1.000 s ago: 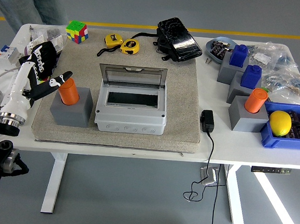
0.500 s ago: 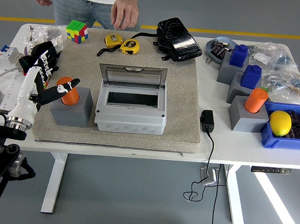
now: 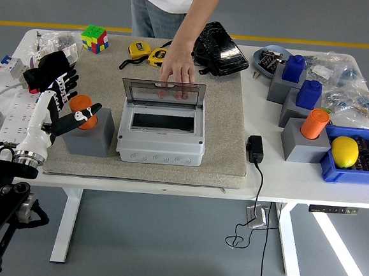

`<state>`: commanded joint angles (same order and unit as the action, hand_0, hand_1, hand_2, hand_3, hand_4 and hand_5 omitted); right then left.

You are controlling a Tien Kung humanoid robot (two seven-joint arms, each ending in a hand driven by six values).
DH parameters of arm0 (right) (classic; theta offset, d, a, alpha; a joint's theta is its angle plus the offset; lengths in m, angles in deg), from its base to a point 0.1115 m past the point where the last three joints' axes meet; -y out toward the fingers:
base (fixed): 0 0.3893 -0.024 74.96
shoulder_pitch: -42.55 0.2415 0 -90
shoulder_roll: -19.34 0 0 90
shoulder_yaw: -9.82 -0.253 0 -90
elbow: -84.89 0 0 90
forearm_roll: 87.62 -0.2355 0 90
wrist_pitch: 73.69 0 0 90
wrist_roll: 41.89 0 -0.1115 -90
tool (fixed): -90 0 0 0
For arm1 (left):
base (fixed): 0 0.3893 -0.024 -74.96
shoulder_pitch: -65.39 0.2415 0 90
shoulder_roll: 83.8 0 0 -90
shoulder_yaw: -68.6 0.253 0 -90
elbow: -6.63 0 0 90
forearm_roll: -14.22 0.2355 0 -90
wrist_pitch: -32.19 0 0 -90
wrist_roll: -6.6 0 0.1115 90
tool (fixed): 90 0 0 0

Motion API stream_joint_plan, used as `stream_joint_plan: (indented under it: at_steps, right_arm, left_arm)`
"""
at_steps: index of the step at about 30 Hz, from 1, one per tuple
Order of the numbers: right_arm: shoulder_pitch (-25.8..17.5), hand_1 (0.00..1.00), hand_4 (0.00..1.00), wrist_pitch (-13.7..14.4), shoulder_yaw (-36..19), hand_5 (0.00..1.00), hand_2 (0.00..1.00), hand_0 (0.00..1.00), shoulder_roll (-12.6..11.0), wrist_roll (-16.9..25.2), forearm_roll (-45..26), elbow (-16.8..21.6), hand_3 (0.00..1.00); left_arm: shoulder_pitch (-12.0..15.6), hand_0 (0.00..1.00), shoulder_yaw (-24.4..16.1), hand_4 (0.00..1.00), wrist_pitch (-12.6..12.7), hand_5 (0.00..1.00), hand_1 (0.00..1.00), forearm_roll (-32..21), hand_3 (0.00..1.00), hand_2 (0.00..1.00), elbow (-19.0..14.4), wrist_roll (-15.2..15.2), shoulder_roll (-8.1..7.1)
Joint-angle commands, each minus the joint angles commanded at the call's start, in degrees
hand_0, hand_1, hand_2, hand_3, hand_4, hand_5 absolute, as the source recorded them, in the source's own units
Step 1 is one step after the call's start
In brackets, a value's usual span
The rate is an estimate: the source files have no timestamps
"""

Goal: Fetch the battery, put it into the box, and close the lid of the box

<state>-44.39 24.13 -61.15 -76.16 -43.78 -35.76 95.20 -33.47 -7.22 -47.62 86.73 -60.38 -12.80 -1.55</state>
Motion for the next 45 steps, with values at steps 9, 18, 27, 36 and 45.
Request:
stream_joint_plan:
  at_steps: [9, 18, 27, 36, 45]
  right_arm:
    - [0.0, 0.77, 0.998, 0.0, -0.4, 0.998, 0.754, 0.817, 0.1, 0.0, 0.2, 0.0, 0.797]
    - [0.1, 0.77, 0.998, 0.1, -0.9, 0.998, 0.753, 0.817, 0.1, -0.1, 0.4, 0.0, 0.796]
    - [0.2, 0.77, 0.998, 0.1, -1.4, 0.998, 0.752, 0.816, 0.2, -0.1, 0.6, 0.0, 0.795]
    - [0.4, 0.77, 0.998, 0.1, -1.6, 0.998, 0.752, 0.816, 0.1, -0.1, 0.7, 0.0, 0.794]
    - [0.4, 0.77, 0.998, 0.1, -1.6, 0.998, 0.752, 0.817, 0.1, -0.1, 0.8, 0.0, 0.794]
  left_arm:
    - [0.3, 0.84, 0.1, 0.998, 0.2, 0.327, 0.885, -0.8, 0.824, 0.823, 1.1, -0.7, 0.72]
    - [-0.4, 0.811, 0.1, 0.998, 1.1, 0.338, 0.877, -2.1, 0.816, 0.81, 2.1, -1.9, 1.57]
    - [-1.0, 0.774, 0.6, 0.998, 1.3, 0.352, 0.857, -2.4, 0.812, 0.795, 3.2, -2.3, 2.32]
    - [-2.4, 0.772, 0.9, 0.998, 2.2, 0.361, 0.85, -3.2, 0.806, 0.788, 5.5, -3.2, 3.06]
    - [-2.8, 0.758, 2.1, 0.998, 2.1, 0.359, 0.84, -3.1, 0.794, 0.778, 6.0, -3.1, 3.48]
